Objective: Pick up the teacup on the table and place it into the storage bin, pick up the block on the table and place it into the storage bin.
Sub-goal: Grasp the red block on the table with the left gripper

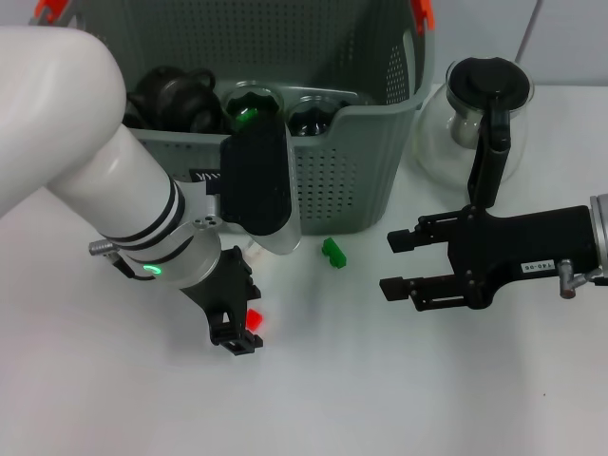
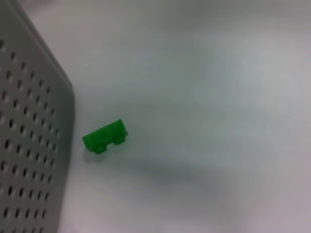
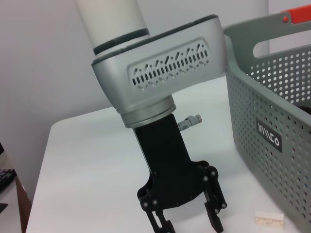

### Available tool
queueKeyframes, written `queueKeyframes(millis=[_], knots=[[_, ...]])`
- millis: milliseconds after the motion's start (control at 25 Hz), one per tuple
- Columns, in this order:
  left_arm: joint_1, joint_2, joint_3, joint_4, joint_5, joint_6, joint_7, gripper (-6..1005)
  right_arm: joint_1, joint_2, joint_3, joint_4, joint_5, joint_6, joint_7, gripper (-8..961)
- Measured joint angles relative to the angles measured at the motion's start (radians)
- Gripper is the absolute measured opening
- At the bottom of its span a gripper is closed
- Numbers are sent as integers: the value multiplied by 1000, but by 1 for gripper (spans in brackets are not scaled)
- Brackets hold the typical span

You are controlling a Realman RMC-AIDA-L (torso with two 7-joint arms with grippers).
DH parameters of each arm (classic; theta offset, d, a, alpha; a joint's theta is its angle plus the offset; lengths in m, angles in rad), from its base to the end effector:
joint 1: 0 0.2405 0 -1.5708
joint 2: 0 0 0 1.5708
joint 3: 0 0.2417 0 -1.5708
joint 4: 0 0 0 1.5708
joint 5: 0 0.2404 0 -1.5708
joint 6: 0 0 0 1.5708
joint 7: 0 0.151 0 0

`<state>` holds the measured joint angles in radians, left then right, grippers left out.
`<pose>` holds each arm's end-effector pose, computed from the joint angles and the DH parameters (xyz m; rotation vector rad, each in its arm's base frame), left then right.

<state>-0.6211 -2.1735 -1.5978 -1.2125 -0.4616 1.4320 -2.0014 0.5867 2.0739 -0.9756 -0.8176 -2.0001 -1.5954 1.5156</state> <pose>-0.1630 0.3619 -0.0700 -2.8963 -0.0535 0.7443 0.2094 0.3606 -0.0121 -3.0065 0.4102 0.4934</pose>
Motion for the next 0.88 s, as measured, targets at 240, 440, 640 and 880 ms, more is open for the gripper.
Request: queueKeyframes(millis=[240, 440, 640, 880], knots=[[-13, 0, 1, 29, 1, -11, -1, 596, -1, 0, 0, -2, 4, 0, 0, 677], [-28, 1, 1, 56, 2, -25, -10, 594, -1, 0, 0, -1, 6, 0, 0, 677], [-43, 2, 0, 81, 3, -22, -14, 508, -1, 0, 0, 0, 6, 0, 0, 676], [-47, 3, 0, 89, 3, -17, -22, 417, -1, 0, 3, 0, 6, 0, 1, 676]])
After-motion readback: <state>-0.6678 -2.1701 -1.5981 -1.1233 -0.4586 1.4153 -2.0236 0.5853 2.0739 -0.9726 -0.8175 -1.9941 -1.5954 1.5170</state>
